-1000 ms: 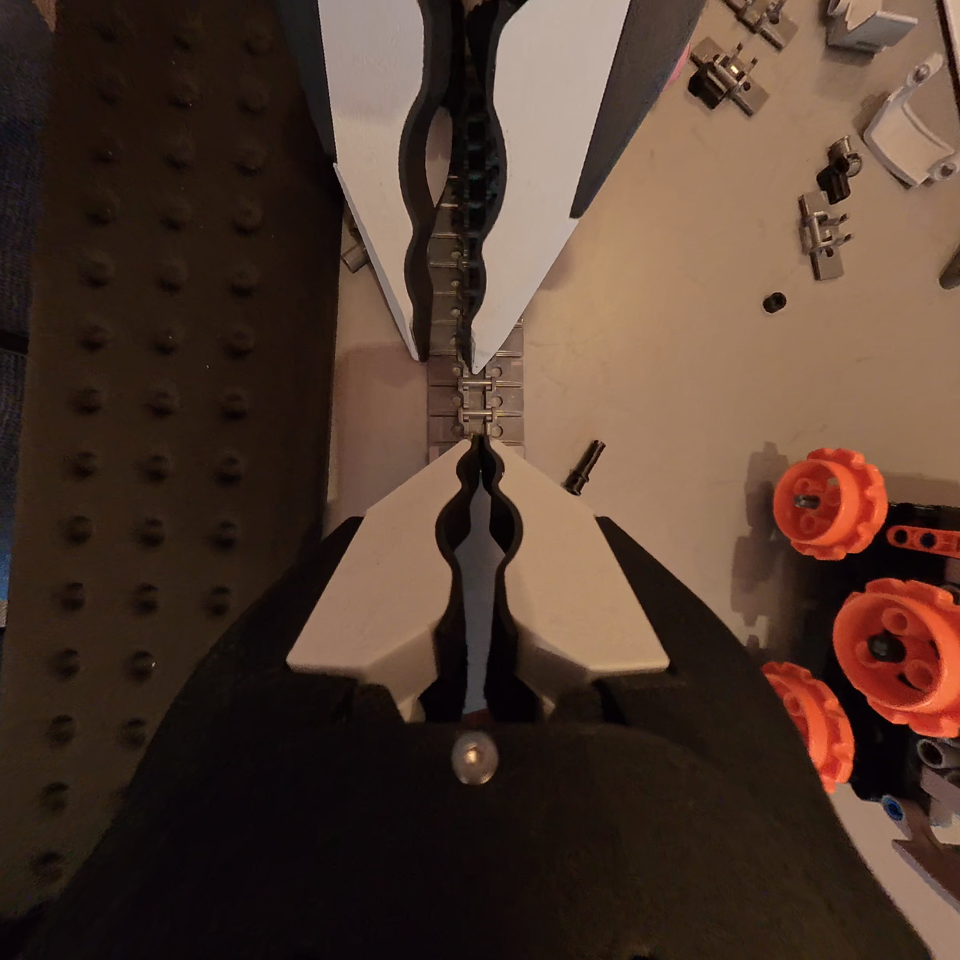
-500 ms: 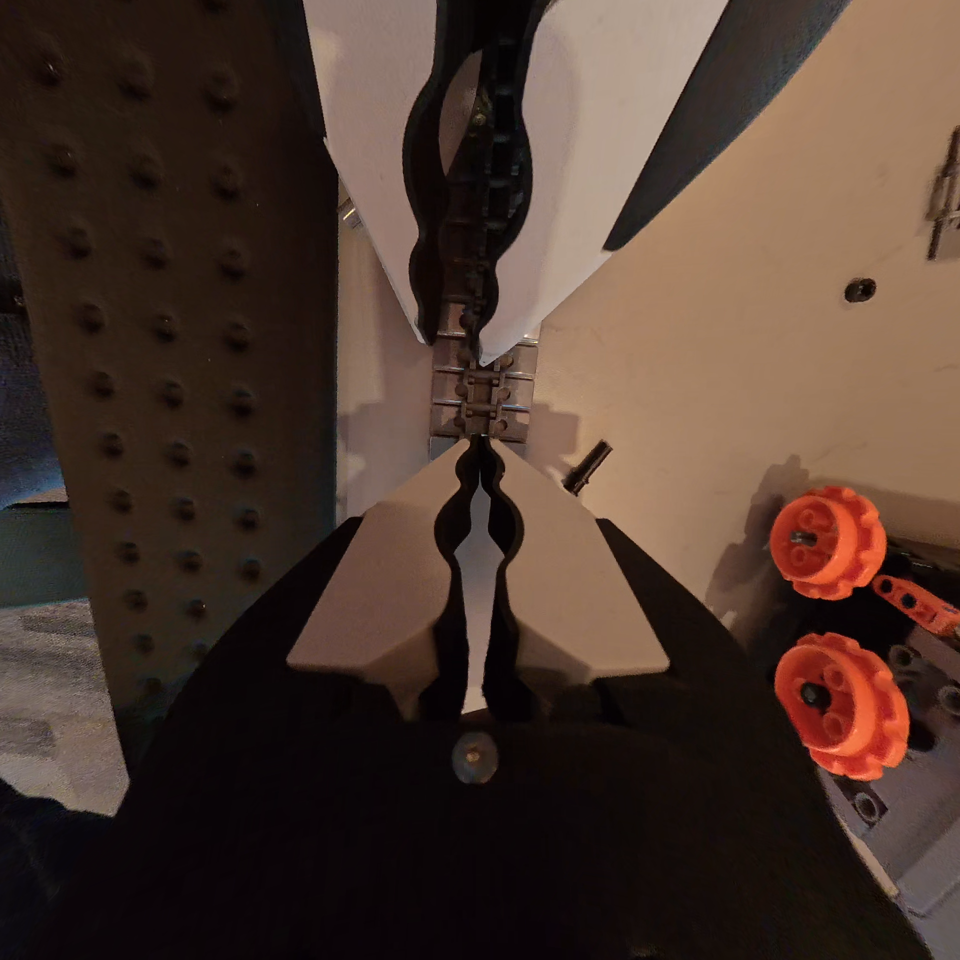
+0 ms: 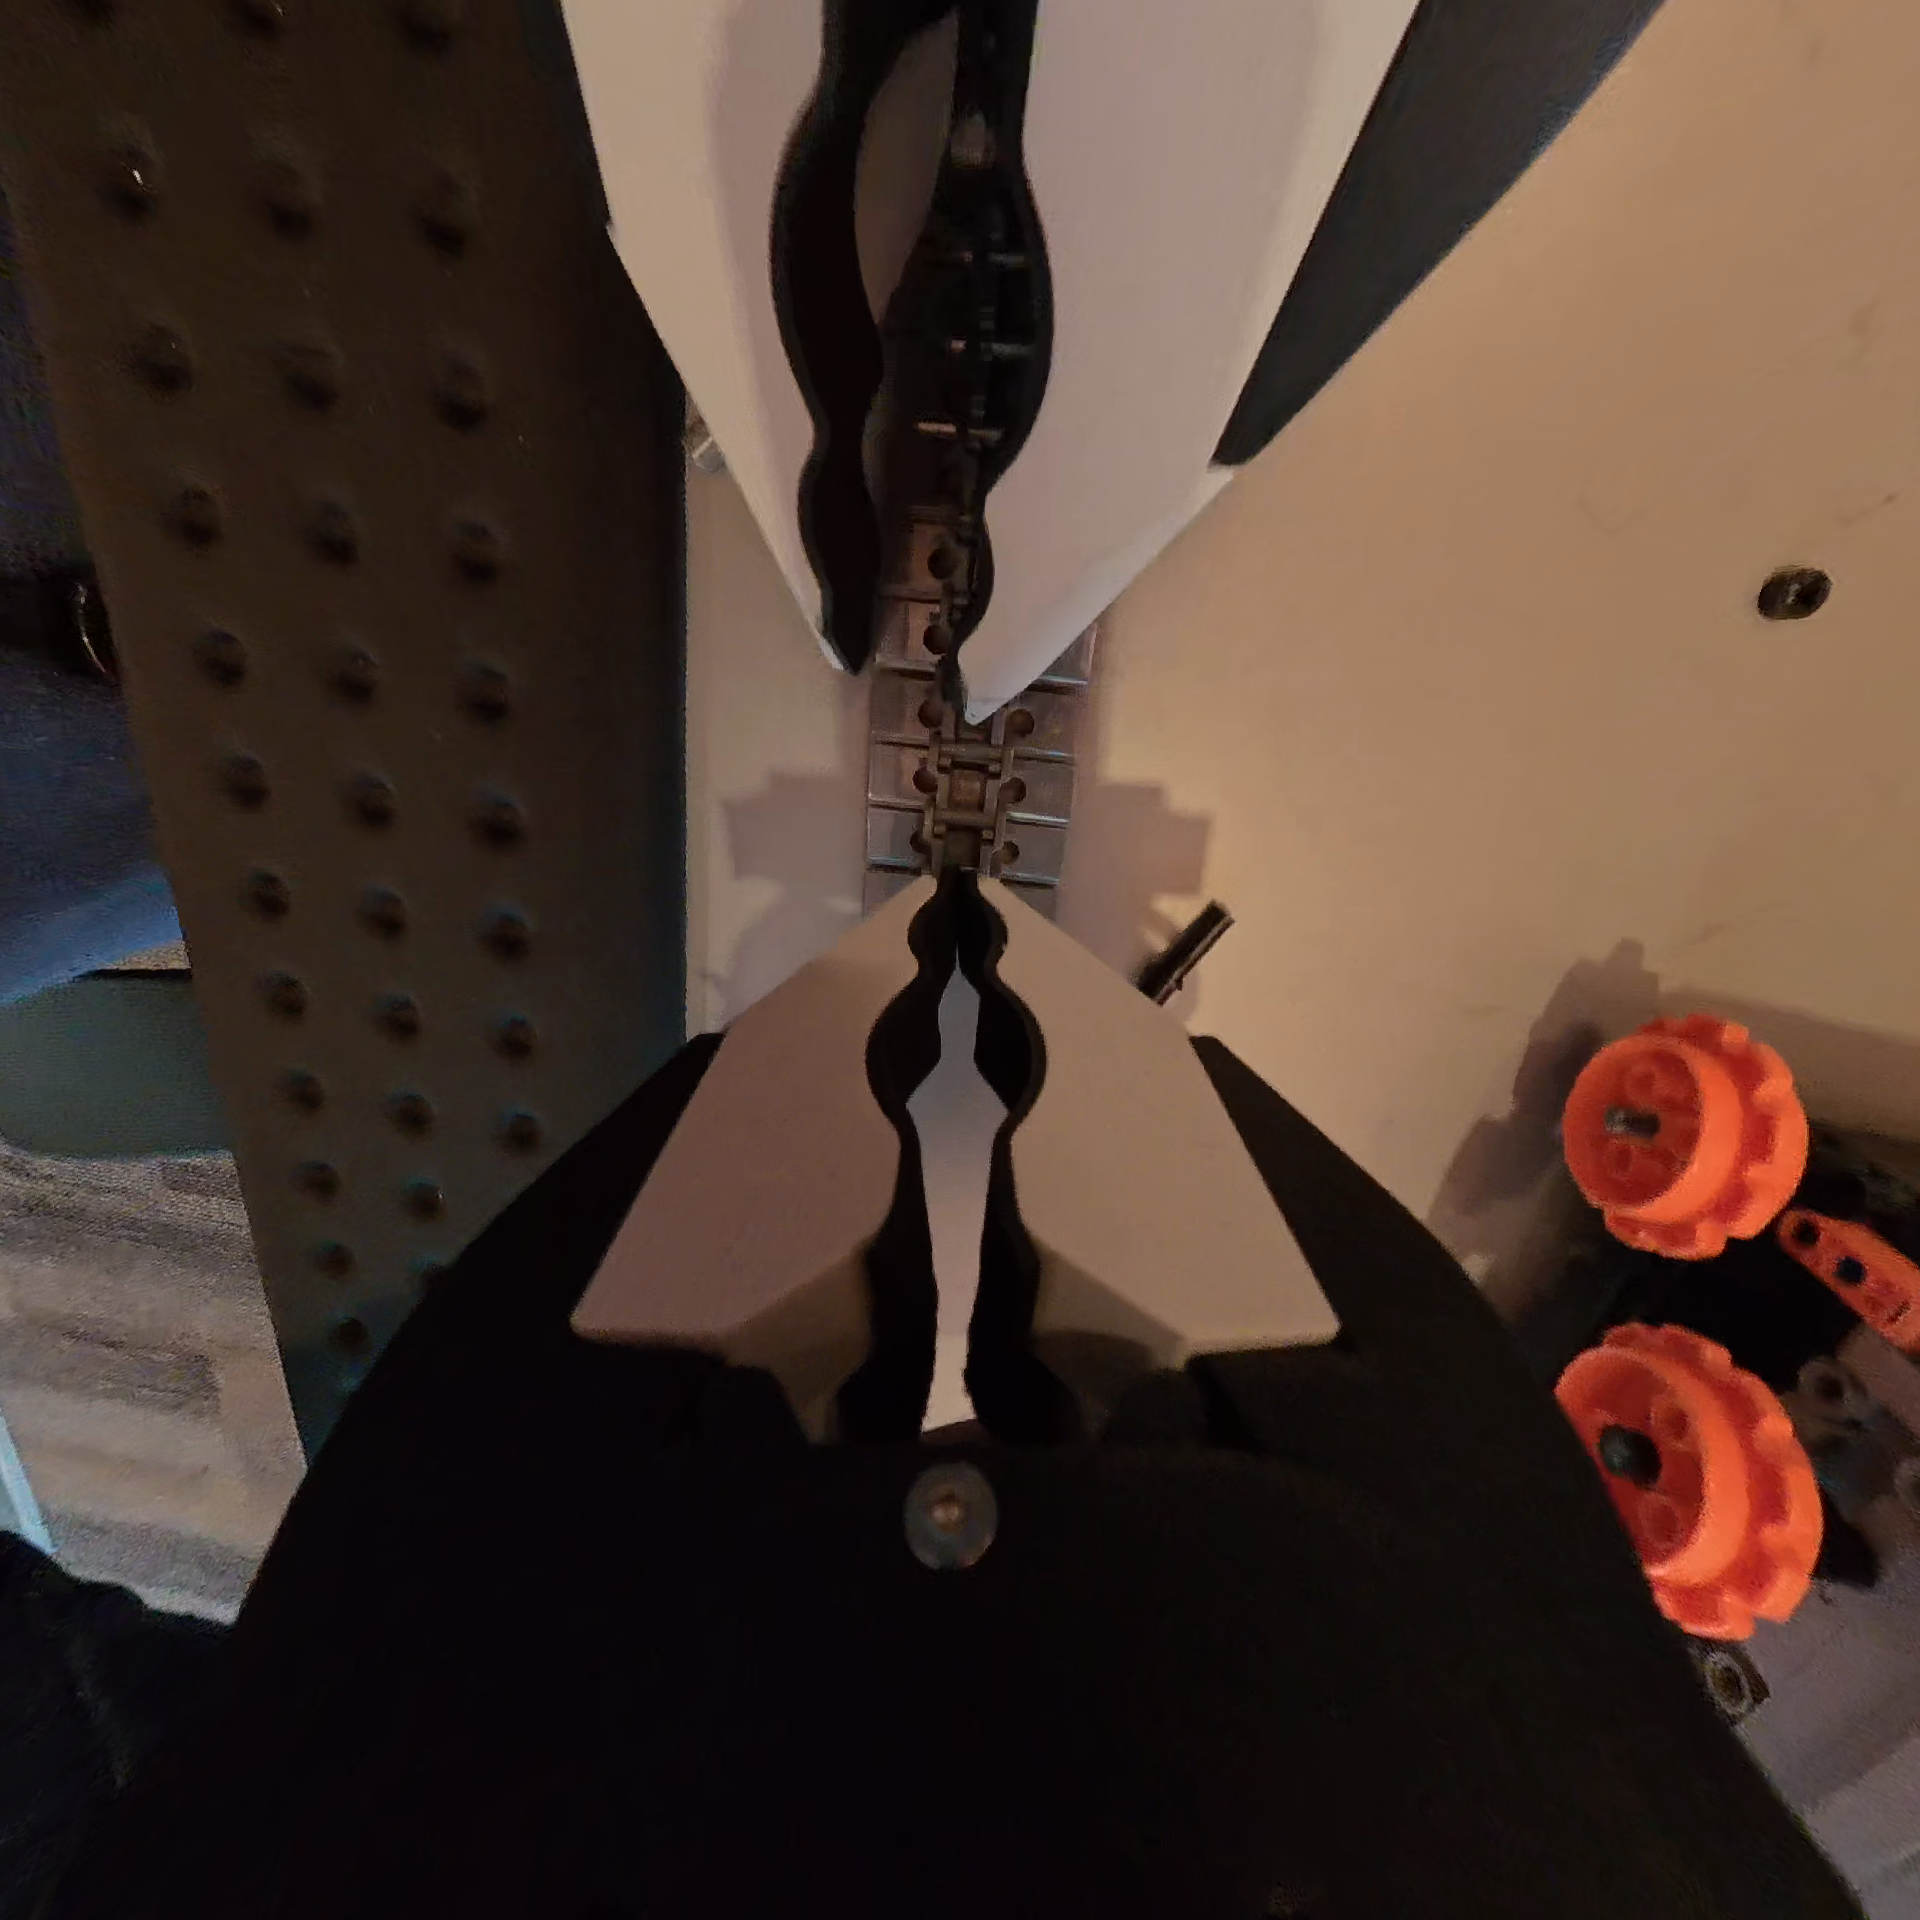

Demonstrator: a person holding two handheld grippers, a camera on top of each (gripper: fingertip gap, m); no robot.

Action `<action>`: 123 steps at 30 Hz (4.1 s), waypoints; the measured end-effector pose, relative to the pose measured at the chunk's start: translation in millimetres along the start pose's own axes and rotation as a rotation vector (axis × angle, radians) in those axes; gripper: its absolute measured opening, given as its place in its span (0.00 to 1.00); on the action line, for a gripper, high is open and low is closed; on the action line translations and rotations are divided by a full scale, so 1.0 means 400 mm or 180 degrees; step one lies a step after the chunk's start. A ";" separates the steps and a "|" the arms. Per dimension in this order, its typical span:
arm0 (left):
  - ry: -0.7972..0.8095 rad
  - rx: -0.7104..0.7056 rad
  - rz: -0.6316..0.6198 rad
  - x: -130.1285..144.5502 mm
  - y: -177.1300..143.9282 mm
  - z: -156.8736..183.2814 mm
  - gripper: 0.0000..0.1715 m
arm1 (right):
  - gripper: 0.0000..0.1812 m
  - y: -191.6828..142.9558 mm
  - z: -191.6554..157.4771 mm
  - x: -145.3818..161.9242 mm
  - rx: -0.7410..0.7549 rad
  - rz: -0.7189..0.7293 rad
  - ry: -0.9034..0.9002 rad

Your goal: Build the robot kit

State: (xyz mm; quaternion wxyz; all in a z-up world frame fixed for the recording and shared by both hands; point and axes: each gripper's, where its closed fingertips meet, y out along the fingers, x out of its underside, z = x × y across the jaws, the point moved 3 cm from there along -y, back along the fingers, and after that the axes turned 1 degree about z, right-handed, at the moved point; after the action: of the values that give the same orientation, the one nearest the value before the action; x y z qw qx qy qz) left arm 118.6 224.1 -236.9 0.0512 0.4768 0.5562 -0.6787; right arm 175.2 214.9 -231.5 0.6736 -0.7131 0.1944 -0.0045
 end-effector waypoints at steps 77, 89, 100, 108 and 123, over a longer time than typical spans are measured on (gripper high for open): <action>-0.0836 -0.2735 -0.0051 0.166 -0.372 -0.243 0.06 | 0.00 0.066 0.049 -0.237 -0.0296 0.1215 -0.0002; -0.0830 -0.2717 -0.0067 0.166 -0.367 -0.243 0.06 | 0.00 0.059 0.050 -0.204 -0.0315 0.1185 0.0021; -0.0833 -0.2714 -0.0082 0.168 -0.365 -0.244 0.06 | 0.00 0.048 0.051 -0.174 -0.0321 0.1167 0.0051; -0.0848 -0.2705 -0.0086 0.171 -0.363 -0.246 0.06 | 0.00 0.039 0.051 -0.142 -0.0296 0.1125 0.0089; -0.0851 -0.2681 -0.0120 0.173 -0.353 -0.249 0.06 | 0.00 0.014 0.050 -0.111 -0.0284 0.1194 0.0134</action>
State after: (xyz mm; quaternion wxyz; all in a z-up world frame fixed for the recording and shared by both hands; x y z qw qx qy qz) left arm 55.4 389.1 -178.5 0.3002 0.3121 0.7814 -0.4494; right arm 137.9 246.4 -227.3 0.6260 -0.6933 0.3380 0.1148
